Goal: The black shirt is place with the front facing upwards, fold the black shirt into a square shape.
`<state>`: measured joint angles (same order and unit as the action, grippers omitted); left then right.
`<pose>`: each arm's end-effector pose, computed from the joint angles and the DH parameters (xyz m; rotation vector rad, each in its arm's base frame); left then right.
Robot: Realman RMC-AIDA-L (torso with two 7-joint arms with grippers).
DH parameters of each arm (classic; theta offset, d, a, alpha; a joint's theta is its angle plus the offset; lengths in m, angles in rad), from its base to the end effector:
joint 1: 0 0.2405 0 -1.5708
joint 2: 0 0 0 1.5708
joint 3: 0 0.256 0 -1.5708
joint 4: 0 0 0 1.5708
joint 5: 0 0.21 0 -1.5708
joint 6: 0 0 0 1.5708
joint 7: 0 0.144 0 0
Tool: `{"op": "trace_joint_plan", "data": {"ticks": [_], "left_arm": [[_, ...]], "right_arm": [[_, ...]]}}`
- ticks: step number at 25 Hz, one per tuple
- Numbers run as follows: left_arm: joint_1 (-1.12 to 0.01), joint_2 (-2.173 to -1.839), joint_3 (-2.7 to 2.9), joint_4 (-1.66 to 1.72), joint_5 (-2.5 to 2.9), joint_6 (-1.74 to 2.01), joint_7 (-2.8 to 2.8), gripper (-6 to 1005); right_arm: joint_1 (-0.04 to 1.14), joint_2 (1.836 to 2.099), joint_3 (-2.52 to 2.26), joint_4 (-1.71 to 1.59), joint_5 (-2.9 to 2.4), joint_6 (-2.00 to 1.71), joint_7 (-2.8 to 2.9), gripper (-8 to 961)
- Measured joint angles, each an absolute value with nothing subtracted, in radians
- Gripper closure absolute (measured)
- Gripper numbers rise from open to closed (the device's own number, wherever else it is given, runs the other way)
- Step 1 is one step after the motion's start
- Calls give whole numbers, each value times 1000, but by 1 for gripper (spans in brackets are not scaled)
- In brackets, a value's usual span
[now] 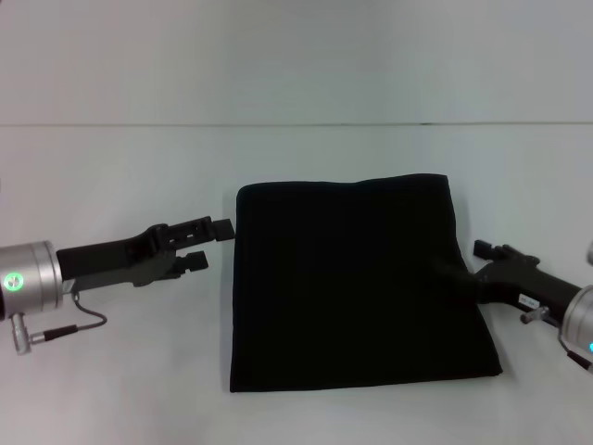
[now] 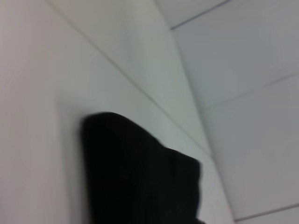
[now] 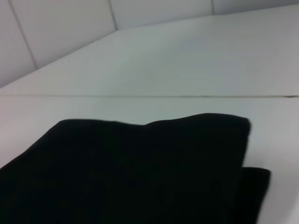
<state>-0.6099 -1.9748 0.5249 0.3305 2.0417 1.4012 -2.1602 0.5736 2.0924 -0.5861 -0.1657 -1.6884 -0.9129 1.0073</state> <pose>-0.2925 0.3472 -0.0017 -2.1380 -1.9444 -0.8989 0.3265 0.3469 -0.0629 -2.1811 0.9434 0.5224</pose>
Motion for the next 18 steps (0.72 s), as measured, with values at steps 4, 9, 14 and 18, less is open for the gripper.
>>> {"op": "trace_joint_plan", "data": {"ticks": [4,9,14,18], "left_arm": [[-639,-1972,543,331,2048,1342,-2215,35],[-690,-1960,668,331,2049,1250,-2344,36],[-715,-1963,729,329,2049,1191,-2396,57],[-723,-1975,739,323,2049,1154,-2405,74]], "right_arm": [[529,2091,-525,-197,-1688,-1044,1004,5],[466,2089,-490,-242,-1688,-1204,994,5],[404,2086,-506,-278,-1722,-1353,949,5],[386,2090,-509,-272,-1795,-1404,831,6]]}}
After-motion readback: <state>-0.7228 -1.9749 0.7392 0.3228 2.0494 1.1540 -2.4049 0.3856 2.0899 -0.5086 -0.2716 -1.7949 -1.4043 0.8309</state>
